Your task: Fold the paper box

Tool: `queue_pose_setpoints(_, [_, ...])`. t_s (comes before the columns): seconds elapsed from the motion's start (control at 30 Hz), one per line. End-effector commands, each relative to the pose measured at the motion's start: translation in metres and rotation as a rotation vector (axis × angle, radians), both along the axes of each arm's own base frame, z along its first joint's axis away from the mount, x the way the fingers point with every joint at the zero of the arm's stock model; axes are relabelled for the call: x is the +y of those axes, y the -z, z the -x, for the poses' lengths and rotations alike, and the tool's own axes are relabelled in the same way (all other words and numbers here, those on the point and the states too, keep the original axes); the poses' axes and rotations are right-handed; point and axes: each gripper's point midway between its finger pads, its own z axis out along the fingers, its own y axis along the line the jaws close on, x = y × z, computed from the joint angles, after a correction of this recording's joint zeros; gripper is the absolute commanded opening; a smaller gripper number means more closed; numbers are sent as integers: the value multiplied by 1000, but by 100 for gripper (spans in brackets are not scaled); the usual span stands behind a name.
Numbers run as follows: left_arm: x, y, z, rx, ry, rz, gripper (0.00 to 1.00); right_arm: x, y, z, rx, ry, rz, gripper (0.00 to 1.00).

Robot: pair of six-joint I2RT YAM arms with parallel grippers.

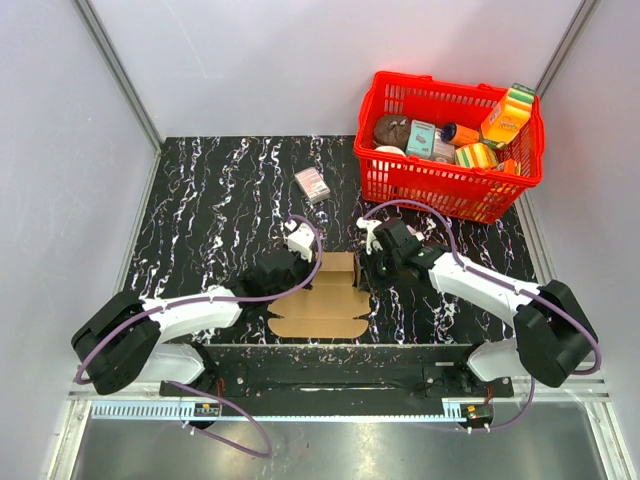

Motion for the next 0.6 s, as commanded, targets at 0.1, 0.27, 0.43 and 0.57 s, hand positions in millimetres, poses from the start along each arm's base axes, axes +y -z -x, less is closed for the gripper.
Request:
queue_pose_setpoints(0.1, [-8, -20, -8, -47, 7, 42, 0, 20, -16, -2, -1, -29, -85, 31])
queue_pose_setpoints(0.27, [-9, -20, -8, -45, 10, 45, 0, 25, -20, -3, -1, -36, -105, 34])
queue_pose_setpoints(0.43, [-9, -20, -8, -44, 12, 44, 0, 35, -26, -6, -3, -47, -147, 36])
queue_pose_setpoints(0.57, [-10, -20, -8, -44, 15, 46, 0, 42, -28, -8, 3, -61, -173, 37])
